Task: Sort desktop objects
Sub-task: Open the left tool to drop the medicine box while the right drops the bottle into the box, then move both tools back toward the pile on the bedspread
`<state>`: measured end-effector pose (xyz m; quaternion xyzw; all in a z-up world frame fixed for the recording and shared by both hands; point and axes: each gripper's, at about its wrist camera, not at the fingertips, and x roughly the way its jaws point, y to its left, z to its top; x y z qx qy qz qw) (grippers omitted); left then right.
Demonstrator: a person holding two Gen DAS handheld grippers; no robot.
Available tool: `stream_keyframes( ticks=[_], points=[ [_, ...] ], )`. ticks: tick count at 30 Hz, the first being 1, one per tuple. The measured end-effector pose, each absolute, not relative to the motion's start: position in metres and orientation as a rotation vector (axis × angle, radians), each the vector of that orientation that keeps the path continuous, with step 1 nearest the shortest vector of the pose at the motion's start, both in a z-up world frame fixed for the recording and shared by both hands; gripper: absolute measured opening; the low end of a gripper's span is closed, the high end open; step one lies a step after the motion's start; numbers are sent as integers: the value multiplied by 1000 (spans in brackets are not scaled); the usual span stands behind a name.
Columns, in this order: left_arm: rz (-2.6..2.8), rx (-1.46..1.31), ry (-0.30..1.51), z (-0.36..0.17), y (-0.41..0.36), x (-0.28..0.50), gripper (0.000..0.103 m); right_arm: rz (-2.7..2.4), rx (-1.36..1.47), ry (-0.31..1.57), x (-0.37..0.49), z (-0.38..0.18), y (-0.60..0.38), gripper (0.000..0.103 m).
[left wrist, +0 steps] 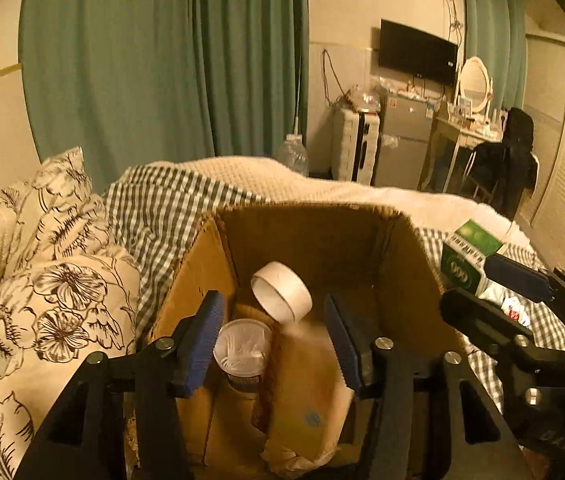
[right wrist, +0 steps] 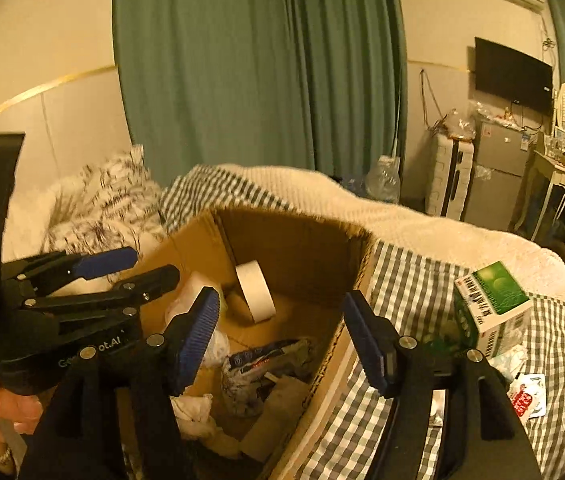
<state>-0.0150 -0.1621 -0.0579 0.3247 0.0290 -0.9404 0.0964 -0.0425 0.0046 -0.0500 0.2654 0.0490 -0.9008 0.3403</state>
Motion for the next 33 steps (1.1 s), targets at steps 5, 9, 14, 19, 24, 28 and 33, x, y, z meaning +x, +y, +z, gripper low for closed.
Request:
stream_keyframes(
  ticks=[5,9,14,19,24,28,33],
  points=[
    [-2826,896,106,-39,-156,-6,61,-2371,628,81,-30,-30,21,68],
    [-2856,841,106,-24,-149,3,67,-2388,575,32,-17,-14,39,70],
    [-2921,754,95,-7,-137,17,81,-2428,517,11,0,4,66,76],
    [-2959,678,87,8,-122,31,91,-2477,487,-36,10,19,95,79],
    [-3011,613,78,17,-106,42,96,-2515,474,-71,18,27,119,83],
    [-3053,544,128,23,-98,51,99,-2541,467,-89,21,33,139,85],
    [-3063,491,150,24,-88,54,103,-2586,449,-57,21,40,161,93]
  ],
)
